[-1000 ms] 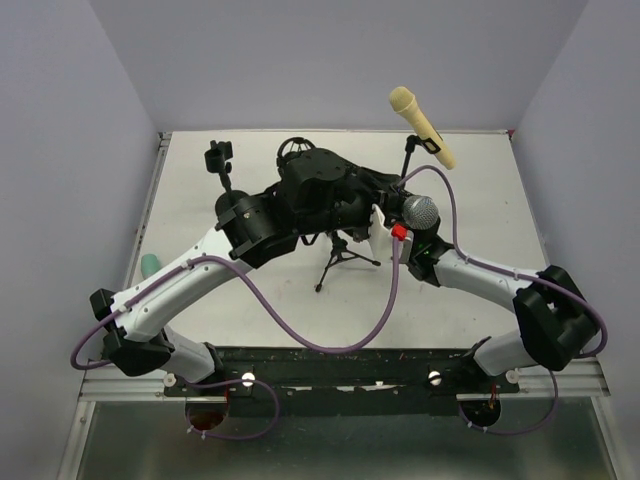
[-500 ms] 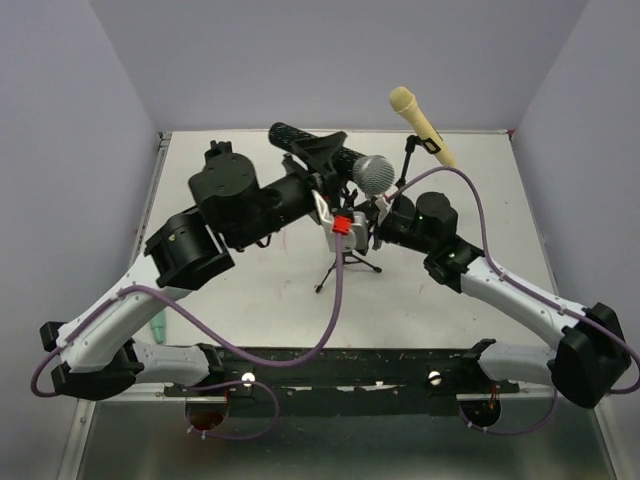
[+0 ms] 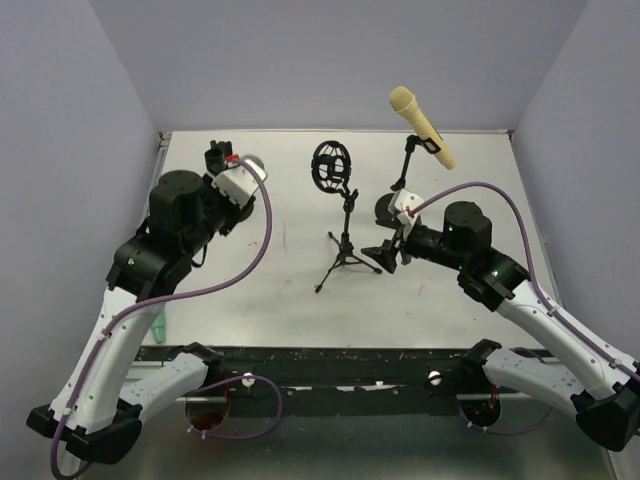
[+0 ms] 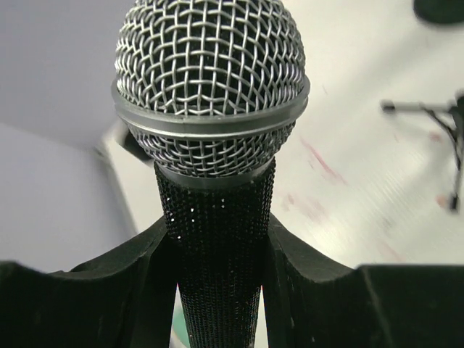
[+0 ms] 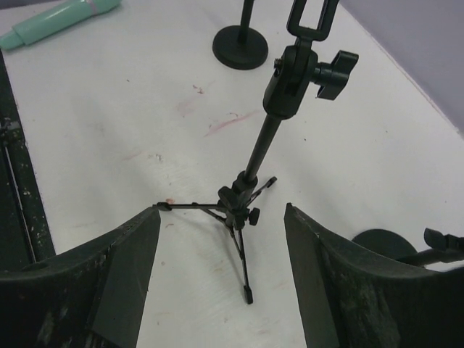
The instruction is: Remove the microphone from the stand
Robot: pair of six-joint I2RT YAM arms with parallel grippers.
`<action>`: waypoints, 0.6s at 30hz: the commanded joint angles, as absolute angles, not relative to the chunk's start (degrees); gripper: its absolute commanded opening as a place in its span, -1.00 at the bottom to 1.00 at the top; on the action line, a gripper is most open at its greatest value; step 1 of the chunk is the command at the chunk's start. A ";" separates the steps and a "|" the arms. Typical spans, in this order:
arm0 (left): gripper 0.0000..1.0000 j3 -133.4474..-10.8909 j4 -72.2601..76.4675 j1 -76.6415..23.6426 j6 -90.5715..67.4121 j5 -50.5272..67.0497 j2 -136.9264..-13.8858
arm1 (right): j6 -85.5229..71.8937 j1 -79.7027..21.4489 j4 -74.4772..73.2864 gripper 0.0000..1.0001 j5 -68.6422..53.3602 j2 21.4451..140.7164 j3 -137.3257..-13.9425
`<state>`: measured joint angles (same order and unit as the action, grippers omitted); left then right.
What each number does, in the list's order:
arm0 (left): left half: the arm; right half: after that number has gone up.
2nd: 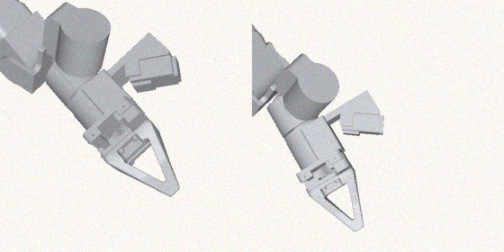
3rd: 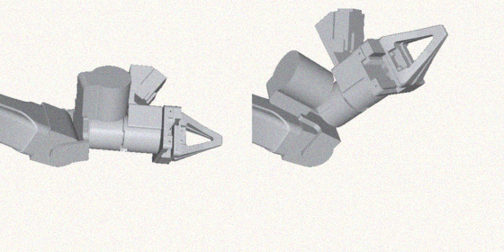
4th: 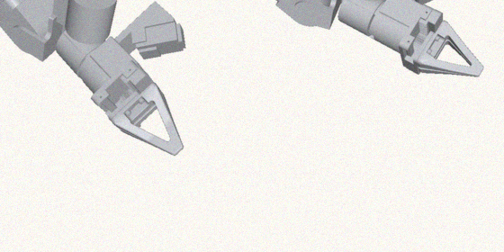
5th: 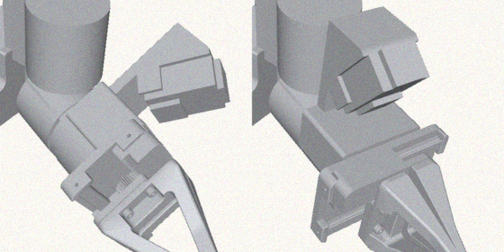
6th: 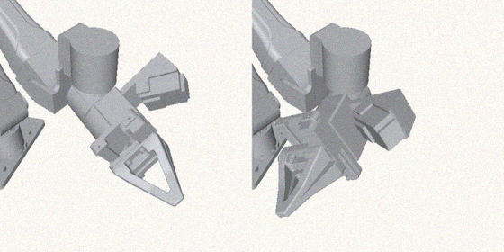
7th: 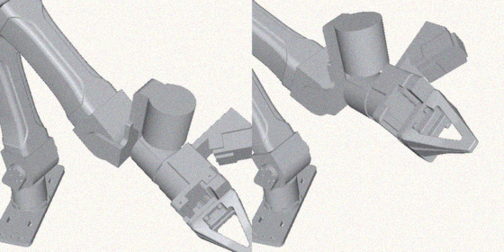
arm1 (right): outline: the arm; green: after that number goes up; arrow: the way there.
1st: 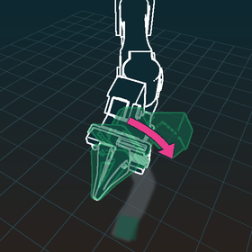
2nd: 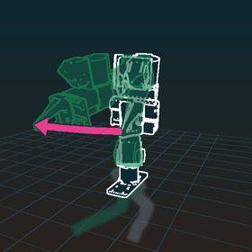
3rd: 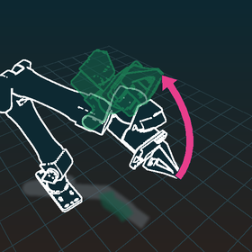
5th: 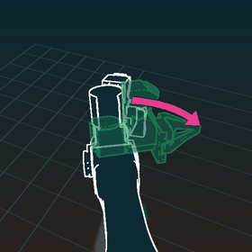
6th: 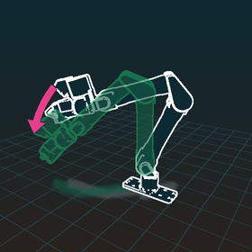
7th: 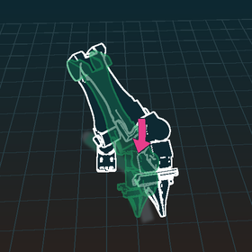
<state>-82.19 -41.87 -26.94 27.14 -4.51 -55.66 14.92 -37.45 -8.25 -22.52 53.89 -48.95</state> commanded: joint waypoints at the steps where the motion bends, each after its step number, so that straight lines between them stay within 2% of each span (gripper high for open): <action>1: -1.00 -65.86 -50.88 -22.34 7.32 -2.46 -49.75 | 17.75 -37.79 -16.43 0.54 -18.90 52.73 -51.24; 6: -1.00 -57.49 -56.42 -12.07 0.80 -0.19 -52.46 | 18.02 -37.79 -17.23 0.54 -18.81 53.52 -52.03; 13: -1.00 -55.74 -54.06 7.27 -10.61 13.24 -61.87 | 18.72 -37.79 -17.49 0.54 -20.21 54.75 -52.56; 17: -0.98 -53.71 -49.23 10.81 -11.34 12.31 -65.47 | 18.90 -37.71 -16.96 0.54 -20.04 55.11 -52.38; 18: -0.90 -52.74 -47.39 10.81 -11.16 12.39 -66.70 | 18.90 -37.71 -16.88 0.54 -20.04 55.02 -52.38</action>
